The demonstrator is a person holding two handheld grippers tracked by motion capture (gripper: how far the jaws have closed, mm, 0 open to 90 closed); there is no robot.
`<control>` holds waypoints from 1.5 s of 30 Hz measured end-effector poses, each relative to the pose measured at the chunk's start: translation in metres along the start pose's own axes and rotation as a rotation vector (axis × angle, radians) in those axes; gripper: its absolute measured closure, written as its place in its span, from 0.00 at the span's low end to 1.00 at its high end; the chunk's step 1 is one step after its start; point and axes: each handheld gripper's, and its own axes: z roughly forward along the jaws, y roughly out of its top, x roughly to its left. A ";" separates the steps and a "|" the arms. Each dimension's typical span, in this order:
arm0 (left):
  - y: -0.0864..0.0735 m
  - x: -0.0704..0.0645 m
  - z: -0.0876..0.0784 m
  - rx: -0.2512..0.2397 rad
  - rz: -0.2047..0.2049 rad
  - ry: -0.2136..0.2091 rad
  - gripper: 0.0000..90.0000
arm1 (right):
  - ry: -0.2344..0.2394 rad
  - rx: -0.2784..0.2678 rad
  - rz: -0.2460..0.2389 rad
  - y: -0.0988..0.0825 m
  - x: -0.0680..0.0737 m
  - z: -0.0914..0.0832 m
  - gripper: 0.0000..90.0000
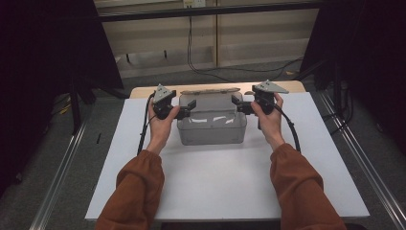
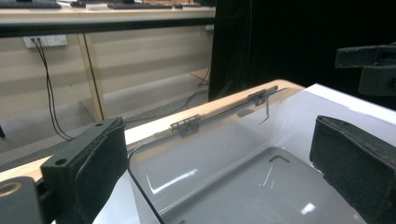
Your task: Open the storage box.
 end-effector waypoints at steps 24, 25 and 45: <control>-0.026 -0.029 -0.086 -0.110 -0.013 0.035 0.04 | -0.049 -0.081 -0.046 -0.019 0.017 -0.091 0.02; -0.029 -0.031 -0.090 -0.108 -0.015 0.035 0.04 | -0.057 -0.091 -0.055 -0.021 0.018 -0.096 0.02; -0.071 -0.044 -0.152 -0.087 -0.029 0.120 0.03 | -0.185 -0.104 -0.075 -0.066 0.016 -0.178 0.01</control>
